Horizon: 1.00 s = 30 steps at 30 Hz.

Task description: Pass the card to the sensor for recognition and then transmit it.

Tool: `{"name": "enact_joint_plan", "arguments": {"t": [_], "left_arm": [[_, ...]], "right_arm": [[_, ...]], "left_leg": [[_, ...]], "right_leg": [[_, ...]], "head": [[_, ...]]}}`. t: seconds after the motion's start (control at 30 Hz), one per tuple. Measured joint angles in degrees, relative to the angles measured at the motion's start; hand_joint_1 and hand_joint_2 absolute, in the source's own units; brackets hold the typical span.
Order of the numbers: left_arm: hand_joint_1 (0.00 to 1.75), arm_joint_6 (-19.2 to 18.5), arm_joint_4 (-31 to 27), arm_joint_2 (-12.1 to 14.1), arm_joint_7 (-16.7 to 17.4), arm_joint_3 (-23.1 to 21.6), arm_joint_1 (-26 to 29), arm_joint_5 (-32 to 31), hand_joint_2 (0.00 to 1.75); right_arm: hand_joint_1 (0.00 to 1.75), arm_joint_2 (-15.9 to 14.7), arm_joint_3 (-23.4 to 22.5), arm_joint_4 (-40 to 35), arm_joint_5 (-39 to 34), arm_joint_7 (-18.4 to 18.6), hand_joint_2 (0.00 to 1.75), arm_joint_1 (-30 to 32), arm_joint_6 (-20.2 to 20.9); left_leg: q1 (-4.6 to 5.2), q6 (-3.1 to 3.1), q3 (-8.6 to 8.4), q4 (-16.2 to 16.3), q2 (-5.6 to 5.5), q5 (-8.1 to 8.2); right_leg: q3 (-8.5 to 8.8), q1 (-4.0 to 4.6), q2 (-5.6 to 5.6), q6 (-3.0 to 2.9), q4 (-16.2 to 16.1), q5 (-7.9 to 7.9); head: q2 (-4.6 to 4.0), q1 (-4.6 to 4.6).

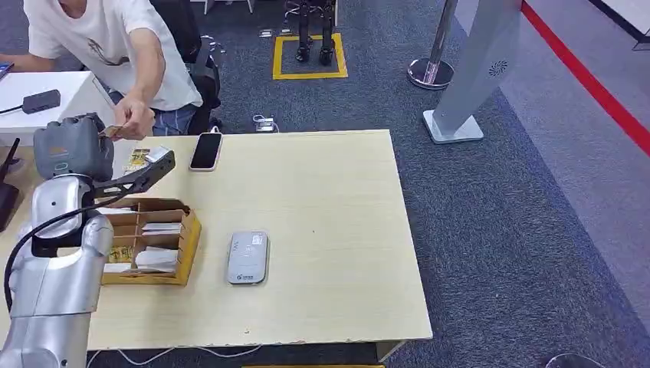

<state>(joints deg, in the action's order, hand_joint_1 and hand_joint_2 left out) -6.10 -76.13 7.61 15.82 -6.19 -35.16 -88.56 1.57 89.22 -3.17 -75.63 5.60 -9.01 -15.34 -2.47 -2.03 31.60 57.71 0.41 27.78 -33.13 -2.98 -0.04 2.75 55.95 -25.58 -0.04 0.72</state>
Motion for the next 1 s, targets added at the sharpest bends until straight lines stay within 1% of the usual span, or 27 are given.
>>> {"name": "enact_joint_plan", "arguments": {"t": [0.03, 0.07, 0.1, 0.17, 0.2, 0.3, 0.53, 0.63, 0.67, 0.9, 1.0], "left_arm": [[1.75, -0.04, 0.52, 0.00, -0.11, 0.02, -0.36, 0.00, 1.75], [1.69, -0.07, 0.79, 0.00, -0.17, 0.04, -0.60, 0.00, 1.75], [0.00, -0.07, 1.05, 0.00, -0.31, 0.04, -0.77, 0.00, 1.75], [0.00, -0.04, 1.27, -0.04, -0.44, 0.04, -0.91, 0.00, 1.75], [0.00, 0.15, 1.44, -0.09, -0.48, 0.04, -0.98, 0.00, 0.00], [0.00, 0.22, 1.51, -0.22, -0.50, 0.07, -1.01, 0.00, 0.00], [0.00, 0.11, 1.59, -1.07, -2.69, 0.07, -1.05, 0.00, 0.00], [0.00, 0.09, 1.59, -1.49, -2.80, 0.07, -1.05, 0.00, 0.00], [0.00, 0.09, 1.59, -1.59, -2.86, 0.05, -1.05, 0.00, 1.75], [0.00, 0.00, 1.42, -3.28, -5.95, 0.07, -0.77, 0.00, 1.75], [0.00, -0.64, 0.68, -4.55, -8.35, 0.07, -0.01, 0.00, 1.75]], "right_arm": [[0.00, 0.00, 0.00, 0.00, -0.09, 0.04, 0.00, 0.00, -0.02], [0.00, 0.00, 0.00, 0.00, -0.15, 0.04, 0.00, 0.00, -0.02], [0.00, 0.00, 0.00, 0.00, -0.20, 0.04, 0.00, 0.00, -0.09], [0.00, 0.00, 0.00, 0.00, -0.31, 0.07, 0.00, 0.01, -0.11], [0.00, 0.00, 0.00, 0.00, -0.39, 0.09, 0.00, 0.00, -0.11], [0.00, 0.00, 0.00, 0.00, -0.46, 0.09, 0.00, 0.01, -0.11], [0.00, 0.00, 0.00, 0.02, -0.70, 0.13, 0.00, -0.01, -0.20], [0.00, 0.00, 0.00, 0.02, -0.83, 0.13, 0.00, 0.02, -0.20], [0.00, 0.00, 0.00, 0.02, -0.83, 0.13, 0.00, 0.02, -0.20], [0.00, 0.00, 0.00, 0.02, -1.33, 0.04, 0.00, 0.01, -0.31], [0.00, 0.00, 0.00, 0.02, -1.83, 0.02, 0.00, 0.01, -0.33]], "left_leg": [[0.00, 0.00, 0.01, 0.00, 0.00, 0.00], [0.00, 0.00, 0.00, 0.00, 0.00, 0.00], [0.00, 0.00, 0.00, 0.00, 0.01, 0.00], [0.00, 0.00, 0.00, 0.00, 0.01, 0.00], [0.00, 0.00, 0.01, 0.00, 0.01, 0.00], [0.00, 0.00, 0.00, 0.00, 0.01, 0.00], [0.00, 0.00, 0.01, 0.00, 0.00, 0.00], [0.00, 0.00, 0.00, 0.00, 0.02, 0.00], [0.00, 0.00, 0.00, 0.00, 0.02, 0.00], [0.01, 0.00, 0.02, 0.00, 0.00, 0.00], [0.01, 0.00, 0.02, 0.01, -0.01, 0.00]], "right_leg": [[-0.01, 0.00, 0.00, 0.00, 0.00, 0.00], [-0.01, 0.00, 0.00, 0.00, 0.00, 0.00], [-0.01, 0.00, 0.00, 0.00, 0.00, 0.00], [-0.02, 0.00, 0.01, 0.00, 0.00, 0.00], [-0.01, 0.00, 0.00, 0.00, 0.00, 0.00], [-0.02, 0.00, 0.00, 0.00, 0.00, 0.00], [-0.01, 0.00, -0.01, 0.00, 0.00, 0.00], [-0.02, 0.00, 0.01, 0.00, 0.00, 0.00], [-0.02, 0.00, 0.01, 0.00, 0.00, 0.00], [-0.01, -0.01, 0.00, 0.00, 0.00, 0.00], [-0.01, -0.01, -0.01, 0.00, 0.00, 0.00]], "head": [[0.00, -0.02], [0.00, 0.00], [0.00, 0.00], [0.00, 0.00], [0.00, 0.00], [0.00, 0.00], [0.00, -0.02], [0.00, 0.00], [0.00, 0.00], [0.00, 0.00], [0.02, 0.00]]}}
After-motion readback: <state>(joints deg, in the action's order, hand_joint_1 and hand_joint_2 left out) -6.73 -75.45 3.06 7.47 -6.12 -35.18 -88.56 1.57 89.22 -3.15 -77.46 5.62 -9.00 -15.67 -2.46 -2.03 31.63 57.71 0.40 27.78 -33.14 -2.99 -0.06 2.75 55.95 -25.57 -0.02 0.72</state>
